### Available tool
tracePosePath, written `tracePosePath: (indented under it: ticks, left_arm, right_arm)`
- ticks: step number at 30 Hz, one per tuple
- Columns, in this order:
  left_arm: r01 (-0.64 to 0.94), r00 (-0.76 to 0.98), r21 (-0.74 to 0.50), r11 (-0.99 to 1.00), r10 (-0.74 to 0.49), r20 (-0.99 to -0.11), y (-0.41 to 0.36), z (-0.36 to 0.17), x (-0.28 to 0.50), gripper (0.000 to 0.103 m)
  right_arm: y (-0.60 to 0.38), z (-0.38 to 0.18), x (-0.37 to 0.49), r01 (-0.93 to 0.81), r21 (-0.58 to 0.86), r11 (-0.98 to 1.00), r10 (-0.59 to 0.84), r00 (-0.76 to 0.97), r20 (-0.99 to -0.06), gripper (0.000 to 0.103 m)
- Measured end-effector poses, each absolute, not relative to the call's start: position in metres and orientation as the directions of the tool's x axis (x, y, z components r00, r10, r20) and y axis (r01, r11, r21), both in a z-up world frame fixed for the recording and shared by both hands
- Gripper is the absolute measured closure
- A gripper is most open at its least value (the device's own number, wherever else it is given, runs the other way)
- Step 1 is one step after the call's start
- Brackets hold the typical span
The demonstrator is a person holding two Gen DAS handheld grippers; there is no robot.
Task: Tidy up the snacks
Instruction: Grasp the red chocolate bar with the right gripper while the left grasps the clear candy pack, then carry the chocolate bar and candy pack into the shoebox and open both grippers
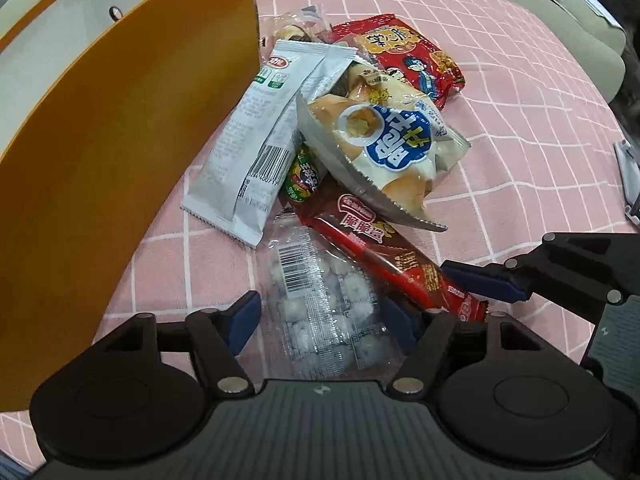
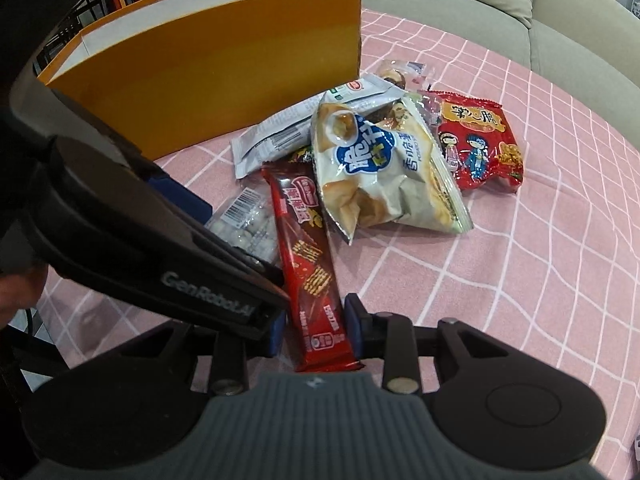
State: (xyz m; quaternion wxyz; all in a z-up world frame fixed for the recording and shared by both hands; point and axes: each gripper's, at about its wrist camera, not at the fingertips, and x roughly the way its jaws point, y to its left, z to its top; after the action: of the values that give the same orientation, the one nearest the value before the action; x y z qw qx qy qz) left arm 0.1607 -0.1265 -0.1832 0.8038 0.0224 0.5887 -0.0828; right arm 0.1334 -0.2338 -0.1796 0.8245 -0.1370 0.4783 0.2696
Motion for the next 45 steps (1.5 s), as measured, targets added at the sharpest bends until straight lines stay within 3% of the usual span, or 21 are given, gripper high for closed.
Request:
tracePosePath:
  ticks: [4,9,18,21,23,26,45]
  left_arm:
    - [0.169,0.275,-0.064,0.984,-0.110,-0.955,-0.118,-0.182,0.160,0.035]
    - [0.174,0.236,-0.053,0.983,-0.094,-0.967,-0.103,-0.181,0.157,0.035]
    - [0.184,0.236,-0.061,0.981,-0.104,-0.966,-0.103,-0.184,0.158,0.016]
    - [0.188,0.254,-0.040,0.981,-0.088,-0.963,-0.106,-0.184,0.157,0.023]
    - [0.194,0.274,-0.012,0.981,-0.066,-0.959,-0.108,-0.183,0.155,0.033]
    - [0.189,0.285,-0.025,0.982,-0.079,-0.955,-0.105,-0.183,0.154,0.038]
    - [0.107,0.395,-0.155,0.982,-0.186,-0.900,-0.065,-0.143,0.112,0.041]
  right_arm:
    - [-0.236,-0.179,0.130,-0.559,0.035,0.829,0.303,0.396,-0.867,0.076]
    - [-0.237,-0.178,0.128,-0.549,0.049,0.834,0.304,0.384,-0.872,0.075]
    - [-0.222,-0.182,0.135,-0.614,0.021,0.789,0.334,0.400,-0.853,0.072]
    - [-0.219,-0.183,0.135,-0.631,0.001,0.776,0.332,0.407,-0.851,0.072]
    - [-0.219,-0.182,0.136,-0.628,0.005,0.778,0.334,0.406,-0.851,0.075]
    - [-0.220,-0.182,0.134,-0.616,0.009,0.787,0.330,0.409,-0.851,0.082]
    - [-0.231,-0.151,0.116,-0.383,0.226,0.896,0.382,0.400,-0.833,0.083]
